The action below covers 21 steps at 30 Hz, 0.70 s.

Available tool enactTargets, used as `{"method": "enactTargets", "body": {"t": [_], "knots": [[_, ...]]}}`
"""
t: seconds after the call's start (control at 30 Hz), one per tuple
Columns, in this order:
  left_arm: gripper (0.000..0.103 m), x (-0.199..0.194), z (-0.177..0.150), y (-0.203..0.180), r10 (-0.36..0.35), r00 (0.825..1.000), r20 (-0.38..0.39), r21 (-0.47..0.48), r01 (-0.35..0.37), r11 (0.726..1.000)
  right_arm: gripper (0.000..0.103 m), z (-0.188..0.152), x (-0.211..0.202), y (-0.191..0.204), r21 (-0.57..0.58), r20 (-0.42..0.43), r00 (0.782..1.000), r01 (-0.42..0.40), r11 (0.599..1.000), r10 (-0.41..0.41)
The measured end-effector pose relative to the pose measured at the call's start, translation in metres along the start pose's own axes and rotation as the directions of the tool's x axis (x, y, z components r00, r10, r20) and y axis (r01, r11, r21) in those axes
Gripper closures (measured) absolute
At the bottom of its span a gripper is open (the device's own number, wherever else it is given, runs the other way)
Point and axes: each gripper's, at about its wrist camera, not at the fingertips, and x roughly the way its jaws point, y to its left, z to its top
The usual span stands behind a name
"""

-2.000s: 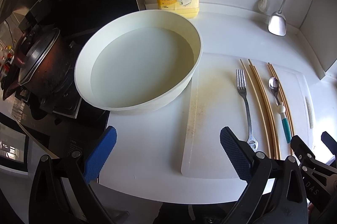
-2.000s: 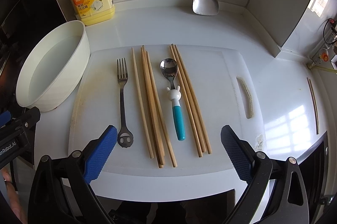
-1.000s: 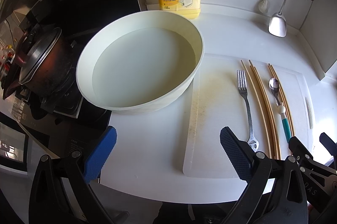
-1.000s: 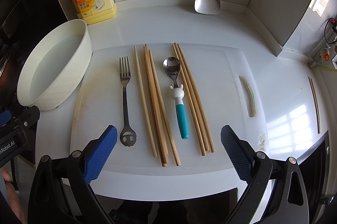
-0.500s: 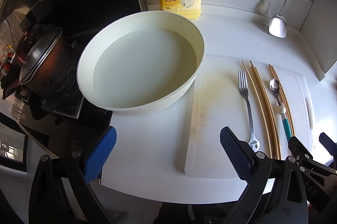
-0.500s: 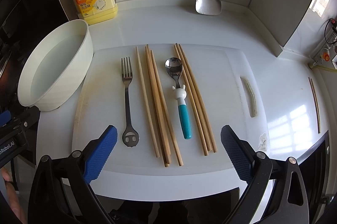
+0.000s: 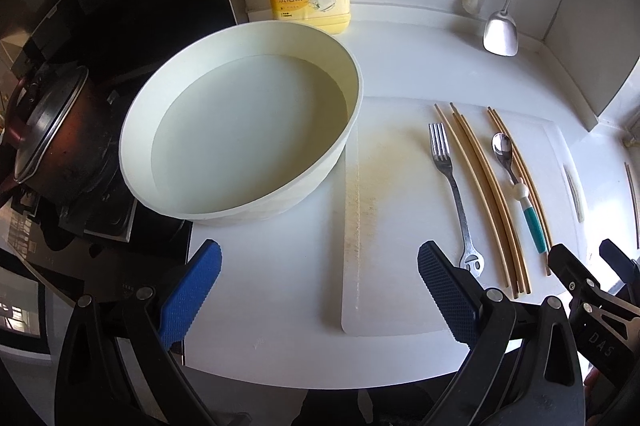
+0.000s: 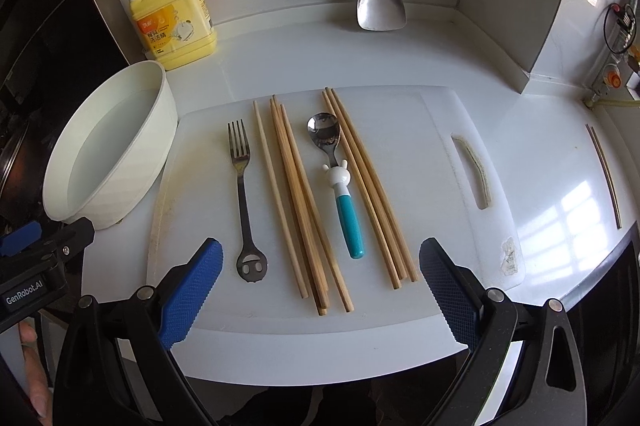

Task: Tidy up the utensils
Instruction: 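Move the left tool onto the steel fork handle while the right tool approaches a wooden chopstick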

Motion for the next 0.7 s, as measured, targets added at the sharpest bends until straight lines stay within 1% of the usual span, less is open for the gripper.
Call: {"method": "enactTargets", "body": {"t": [0.13,0.27,0.43,0.53,0.6,0.7], "knots": [[0.006,0.005,-0.001,-0.003,-0.027,1.000,0.005,0.034,0.027,0.999,0.009,-0.009,0.001,-0.010,0.042,0.006,1.000,0.011,0.999,-0.012],[0.006,0.014,-0.003,-0.008,-0.059,0.998,0.011,0.061,0.058,0.996,0.009,-0.016,0.006,-0.019,0.058,0.006,0.999,0.051,0.997,-0.052],[0.006,0.026,-0.005,-0.022,-0.093,0.996,0.001,0.092,0.093,0.991,0.009,-0.019,0.006,-0.037,0.084,0.042,0.995,0.083,0.993,-0.087],[0.006,0.030,-0.005,-0.034,-0.102,0.995,0.015,0.103,0.100,0.990,0.009,-0.019,0.008,-0.045,0.061,0.059,0.993,0.101,0.993,-0.104],[0.006,0.031,-0.006,-0.039,-0.108,0.994,0.029,0.093,0.105,0.990,0.009,-0.020,0.011,-0.051,0.037,0.066,0.991,0.112,0.993,-0.114],[0.006,0.036,-0.009,-0.047,-0.110,0.993,0.043,0.062,0.108,0.992,0.009,-0.018,0.018,-0.061,0.009,0.074,0.992,0.097,0.995,-0.097]]}}
